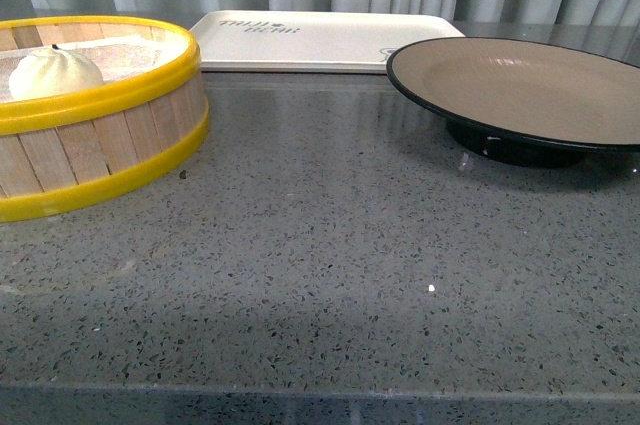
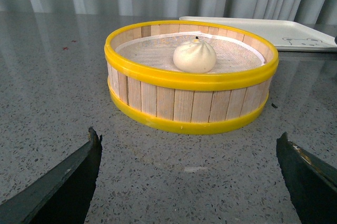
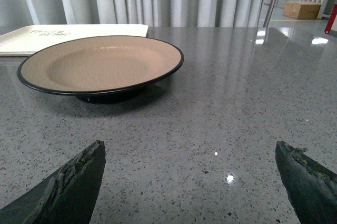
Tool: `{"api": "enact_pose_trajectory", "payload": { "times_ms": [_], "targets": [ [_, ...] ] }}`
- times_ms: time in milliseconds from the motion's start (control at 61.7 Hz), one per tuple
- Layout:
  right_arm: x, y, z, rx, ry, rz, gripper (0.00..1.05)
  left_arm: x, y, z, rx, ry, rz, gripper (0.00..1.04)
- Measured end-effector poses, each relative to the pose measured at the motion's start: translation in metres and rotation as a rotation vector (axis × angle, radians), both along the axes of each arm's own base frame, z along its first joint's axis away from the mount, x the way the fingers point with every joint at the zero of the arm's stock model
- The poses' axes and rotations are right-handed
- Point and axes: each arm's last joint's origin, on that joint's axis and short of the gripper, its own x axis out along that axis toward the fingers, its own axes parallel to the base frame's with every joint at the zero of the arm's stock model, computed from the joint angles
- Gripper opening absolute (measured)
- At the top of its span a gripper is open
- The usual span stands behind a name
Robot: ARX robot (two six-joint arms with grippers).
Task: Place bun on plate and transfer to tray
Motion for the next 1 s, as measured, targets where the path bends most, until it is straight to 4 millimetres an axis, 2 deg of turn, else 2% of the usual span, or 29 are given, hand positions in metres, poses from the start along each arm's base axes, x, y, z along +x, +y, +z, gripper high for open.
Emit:
{"api": "enact_pose_trajectory", "payload": {
  "times_ms": [1005],
  "targets": [
    [0.0000, 0.0000, 0.0000, 0.000, 0.000, 0.000, 0.96, 0.0005, -0.0001, -0.0007, -0.004, 0.021, -0.010, 0.98]
  ]
}}
